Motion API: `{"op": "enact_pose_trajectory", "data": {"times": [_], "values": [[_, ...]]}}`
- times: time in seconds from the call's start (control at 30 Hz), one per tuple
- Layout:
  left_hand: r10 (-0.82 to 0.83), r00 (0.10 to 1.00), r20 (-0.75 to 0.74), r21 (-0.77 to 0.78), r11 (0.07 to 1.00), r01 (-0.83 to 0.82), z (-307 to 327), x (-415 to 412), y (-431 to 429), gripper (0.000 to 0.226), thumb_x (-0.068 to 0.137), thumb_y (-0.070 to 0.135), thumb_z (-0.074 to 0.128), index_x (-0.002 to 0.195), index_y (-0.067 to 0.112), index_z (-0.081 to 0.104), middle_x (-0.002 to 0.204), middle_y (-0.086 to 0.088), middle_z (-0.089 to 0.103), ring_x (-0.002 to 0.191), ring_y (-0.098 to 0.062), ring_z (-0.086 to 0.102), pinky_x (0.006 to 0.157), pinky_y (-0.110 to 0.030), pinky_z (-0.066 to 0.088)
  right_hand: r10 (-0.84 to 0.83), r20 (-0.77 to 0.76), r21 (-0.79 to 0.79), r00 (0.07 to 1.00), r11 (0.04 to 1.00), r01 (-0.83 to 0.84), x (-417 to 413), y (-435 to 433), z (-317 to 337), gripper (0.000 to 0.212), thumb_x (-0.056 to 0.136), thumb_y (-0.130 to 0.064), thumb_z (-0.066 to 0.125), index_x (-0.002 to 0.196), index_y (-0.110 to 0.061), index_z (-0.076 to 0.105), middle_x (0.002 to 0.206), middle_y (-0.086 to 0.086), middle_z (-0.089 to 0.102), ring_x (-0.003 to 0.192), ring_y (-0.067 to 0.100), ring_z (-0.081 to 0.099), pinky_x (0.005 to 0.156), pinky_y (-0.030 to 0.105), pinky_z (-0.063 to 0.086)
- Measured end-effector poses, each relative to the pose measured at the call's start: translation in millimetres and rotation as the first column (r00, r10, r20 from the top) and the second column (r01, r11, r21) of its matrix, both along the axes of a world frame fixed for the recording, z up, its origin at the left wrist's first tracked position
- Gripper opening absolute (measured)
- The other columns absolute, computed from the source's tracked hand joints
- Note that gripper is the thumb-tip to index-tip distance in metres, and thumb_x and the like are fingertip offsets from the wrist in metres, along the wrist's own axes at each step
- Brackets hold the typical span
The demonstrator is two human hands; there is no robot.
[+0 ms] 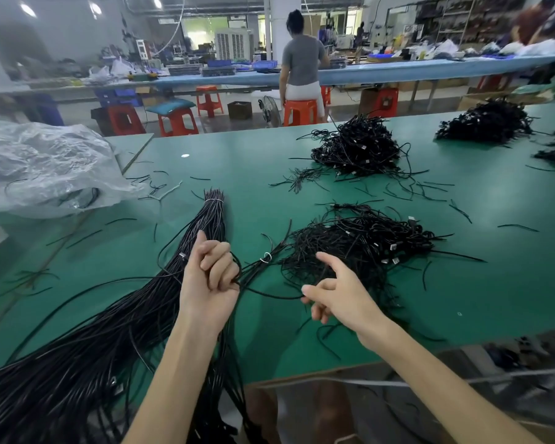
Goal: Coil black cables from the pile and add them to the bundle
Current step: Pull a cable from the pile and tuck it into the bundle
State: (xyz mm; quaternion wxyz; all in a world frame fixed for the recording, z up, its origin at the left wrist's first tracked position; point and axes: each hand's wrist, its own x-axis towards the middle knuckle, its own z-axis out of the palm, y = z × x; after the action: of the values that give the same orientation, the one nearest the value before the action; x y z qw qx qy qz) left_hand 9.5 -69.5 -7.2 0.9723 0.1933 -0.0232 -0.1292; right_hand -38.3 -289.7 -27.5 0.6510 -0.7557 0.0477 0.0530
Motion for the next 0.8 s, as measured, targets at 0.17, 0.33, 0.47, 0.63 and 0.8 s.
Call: {"op": "enact_pose_trajectory", "data": {"times": [0.17,0.33,0.47,0.63,0.8], "values": [[-0.256,0.924,0.284,0.429,0.896,0.116,28.3,-34.1,-4.2,0.056,0.1,0.042,0.061,0.049,0.024,0.046,0.047,0.009,0.031,0.04,-0.009,0.016,0.038,-0.025,0.016,-0.13,0.096,0.127,0.987,0.985,0.117,-8.0,-7.4,22.8,0.023,0.097,-0.001,0.063,0.118,-0.011,0.066,0.076,0.009,0.07,0.064,0.022,0.069,0.056,0.029,0.054],[-0.762,0.635,0.127,0.966,-0.05,-0.254,23.6,-57.6,-28.4,0.061,0.101,0.063,0.048,0.072,0.018,0.075,0.053,0.0,0.063,0.039,-0.016,0.049,0.045,-0.021,0.041,-0.216,0.032,0.427,0.976,0.886,0.182,-9.9,-15.1,43.5,0.017,0.098,0.004,0.059,0.111,-0.003,0.067,0.088,0.014,0.076,0.071,0.018,0.07,0.06,0.023,0.055],[-0.543,0.817,0.194,0.975,0.014,-0.222,-3.2,-48.2,-41.5,0.038,0.111,0.028,0.042,0.11,0.007,0.074,0.099,0.002,0.08,0.081,-0.017,0.077,0.073,-0.029,0.055,-0.147,0.001,0.569,0.989,0.814,0.12,-19.7,-8.2,46.5,0.019,0.099,0.004,0.055,0.115,0.001,0.065,0.091,0.018,0.075,0.071,0.018,0.07,0.061,0.023,0.057],[-0.281,0.919,0.275,0.914,0.374,-0.159,-19.5,-42.3,-41.9,0.065,0.101,0.066,0.035,0.141,0.022,0.061,0.131,0.007,0.07,0.129,-0.011,0.061,0.118,-0.038,0.035,-0.031,-0.083,0.761,0.996,0.644,0.083,-33.2,15.1,41.6,0.02,0.098,0.006,0.053,0.104,0.002,0.072,0.096,0.019,0.075,0.07,0.015,0.069,0.061,0.019,0.056],[-0.119,0.979,0.167,0.562,0.827,0.005,-11.9,-43.8,-50.4,0.063,0.105,0.051,0.037,0.138,0.001,0.057,0.136,-0.014,0.067,0.131,-0.023,0.06,0.105,-0.032,0.052,0.029,-0.191,0.883,0.981,0.442,0.159,-43.3,45.9,26.1,0.019,0.098,0.009,0.053,0.113,0.007,0.064,0.099,0.02,0.075,0.071,0.016,0.071,0.059,0.019,0.056]]}}
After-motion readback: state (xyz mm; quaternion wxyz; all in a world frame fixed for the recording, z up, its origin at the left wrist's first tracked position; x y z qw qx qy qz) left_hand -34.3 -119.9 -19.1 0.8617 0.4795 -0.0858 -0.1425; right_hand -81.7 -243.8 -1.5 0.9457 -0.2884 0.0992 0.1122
